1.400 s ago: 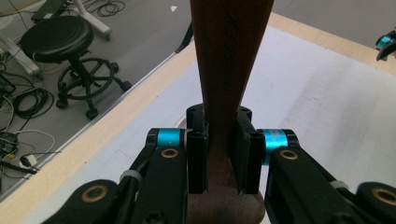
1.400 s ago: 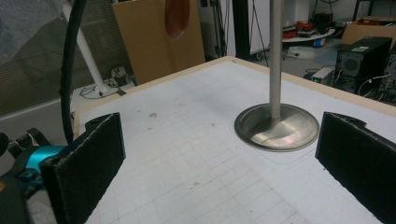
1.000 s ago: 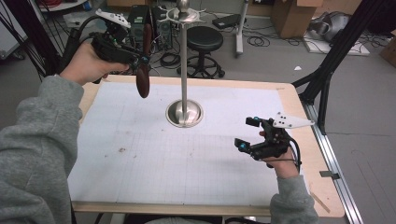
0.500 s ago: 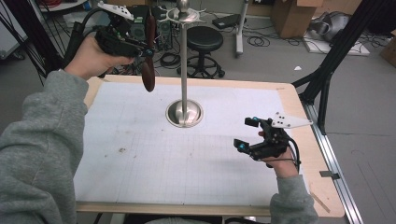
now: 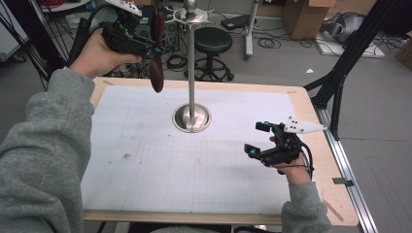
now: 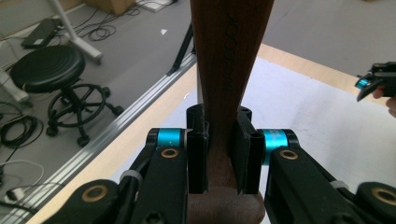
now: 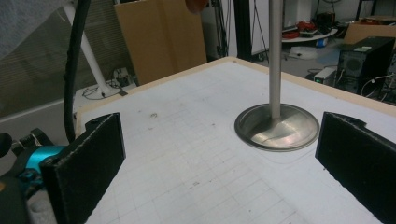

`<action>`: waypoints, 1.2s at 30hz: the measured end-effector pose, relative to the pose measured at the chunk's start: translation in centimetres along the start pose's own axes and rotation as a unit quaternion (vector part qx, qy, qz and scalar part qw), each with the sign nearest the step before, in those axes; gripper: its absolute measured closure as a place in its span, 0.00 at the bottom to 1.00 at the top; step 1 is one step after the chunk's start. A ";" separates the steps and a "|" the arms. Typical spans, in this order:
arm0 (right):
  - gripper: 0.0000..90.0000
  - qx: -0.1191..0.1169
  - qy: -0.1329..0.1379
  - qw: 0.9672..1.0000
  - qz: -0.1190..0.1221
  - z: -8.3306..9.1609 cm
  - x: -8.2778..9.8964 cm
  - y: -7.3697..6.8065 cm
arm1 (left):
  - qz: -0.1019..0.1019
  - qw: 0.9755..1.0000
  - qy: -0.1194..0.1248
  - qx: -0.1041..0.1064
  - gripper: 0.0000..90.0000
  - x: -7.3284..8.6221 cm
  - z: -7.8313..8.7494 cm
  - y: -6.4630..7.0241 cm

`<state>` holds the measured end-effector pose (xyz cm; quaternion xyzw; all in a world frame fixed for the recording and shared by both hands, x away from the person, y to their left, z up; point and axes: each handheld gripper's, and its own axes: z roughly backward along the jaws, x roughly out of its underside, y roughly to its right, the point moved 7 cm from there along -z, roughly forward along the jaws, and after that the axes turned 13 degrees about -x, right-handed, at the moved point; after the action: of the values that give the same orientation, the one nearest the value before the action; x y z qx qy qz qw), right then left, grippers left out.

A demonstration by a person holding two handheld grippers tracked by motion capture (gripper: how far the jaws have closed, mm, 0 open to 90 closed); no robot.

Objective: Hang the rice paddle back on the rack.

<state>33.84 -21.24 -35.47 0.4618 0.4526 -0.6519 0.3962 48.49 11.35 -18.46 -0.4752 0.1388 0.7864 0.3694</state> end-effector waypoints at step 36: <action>0.00 0.000 0.005 1.000 -0.003 0.4 0.0 0.4 | 0.002 1.000 -0.011 0.009 0.86 -0.2 -1.7 0.2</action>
<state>34.09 -21.72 -35.49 0.4634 0.4557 -0.6511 0.3920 49.53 10.14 -19.17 -0.4630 0.1426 0.7910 0.3736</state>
